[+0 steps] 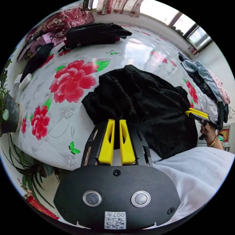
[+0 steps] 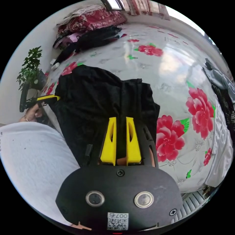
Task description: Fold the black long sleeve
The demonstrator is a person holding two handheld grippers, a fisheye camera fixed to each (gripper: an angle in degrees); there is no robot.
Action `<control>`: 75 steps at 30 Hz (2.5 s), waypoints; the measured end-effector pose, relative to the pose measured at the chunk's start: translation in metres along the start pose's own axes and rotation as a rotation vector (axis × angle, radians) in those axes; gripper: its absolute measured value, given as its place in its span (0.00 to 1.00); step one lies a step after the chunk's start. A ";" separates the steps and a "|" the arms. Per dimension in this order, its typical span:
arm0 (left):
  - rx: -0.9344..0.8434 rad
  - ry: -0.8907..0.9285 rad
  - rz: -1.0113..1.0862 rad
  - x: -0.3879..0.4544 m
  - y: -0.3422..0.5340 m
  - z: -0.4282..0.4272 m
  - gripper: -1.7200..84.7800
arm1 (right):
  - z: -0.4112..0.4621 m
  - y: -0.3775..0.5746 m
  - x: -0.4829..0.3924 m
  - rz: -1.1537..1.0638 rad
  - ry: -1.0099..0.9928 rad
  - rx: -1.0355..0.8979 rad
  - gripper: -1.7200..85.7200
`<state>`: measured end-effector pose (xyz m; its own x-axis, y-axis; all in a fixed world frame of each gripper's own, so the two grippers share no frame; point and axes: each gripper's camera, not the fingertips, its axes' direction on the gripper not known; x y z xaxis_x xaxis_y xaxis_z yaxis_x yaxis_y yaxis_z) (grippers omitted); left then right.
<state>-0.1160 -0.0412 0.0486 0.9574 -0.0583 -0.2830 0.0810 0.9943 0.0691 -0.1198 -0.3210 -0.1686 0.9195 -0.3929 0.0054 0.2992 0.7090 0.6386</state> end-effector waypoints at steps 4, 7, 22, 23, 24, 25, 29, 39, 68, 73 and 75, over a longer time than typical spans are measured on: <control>0.235 0.263 -0.055 -0.037 0.016 -0.058 0.02 | -0.074 0.002 0.008 0.054 -0.038 0.151 0.06; 0.426 0.468 0.038 -0.049 0.025 -0.110 0.02 | -0.131 0.005 -0.003 0.056 0.009 0.239 0.08; 0.573 0.584 0.563 0.044 0.013 -0.175 0.06 | -0.248 -0.018 -0.241 -0.461 0.183 0.344 0.10; 0.583 0.548 0.505 0.030 0.015 -0.170 0.07 | -0.268 -0.015 -0.225 -0.420 0.156 0.330 0.09; 0.581 0.522 0.473 0.023 0.016 -0.165 0.08 | -0.281 -0.011 -0.215 -0.388 0.121 0.346 0.09; 0.556 0.469 0.416 0.009 0.016 -0.153 0.09 | -0.312 -0.001 -0.193 -0.323 0.033 0.410 0.08; 0.317 0.473 0.279 -0.019 0.008 -0.082 0.13 | -0.418 0.043 -0.150 -0.200 -0.126 0.656 0.04; 0.079 0.728 0.540 0.082 -0.017 0.008 0.21 | -0.566 0.102 -0.195 -0.289 -0.088 0.840 0.02; 1.496 0.315 0.520 -0.031 0.200 -0.429 0.01 | -0.706 0.293 -0.143 -0.354 -0.009 1.286 0.02; 1.396 0.185 0.481 -0.007 0.119 -0.421 0.03 | -0.684 0.239 -0.103 -0.309 0.041 1.254 0.03; 1.266 0.109 0.432 0.002 0.055 -0.399 0.04 | -0.663 0.200 -0.076 -0.262 0.064 1.199 0.03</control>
<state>-0.2198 0.0493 -0.3298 0.9492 0.3032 -0.0841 0.0356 0.1622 0.9861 0.0396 0.2389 -0.5511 0.8876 -0.3895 -0.2458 0.0845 -0.3869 0.9183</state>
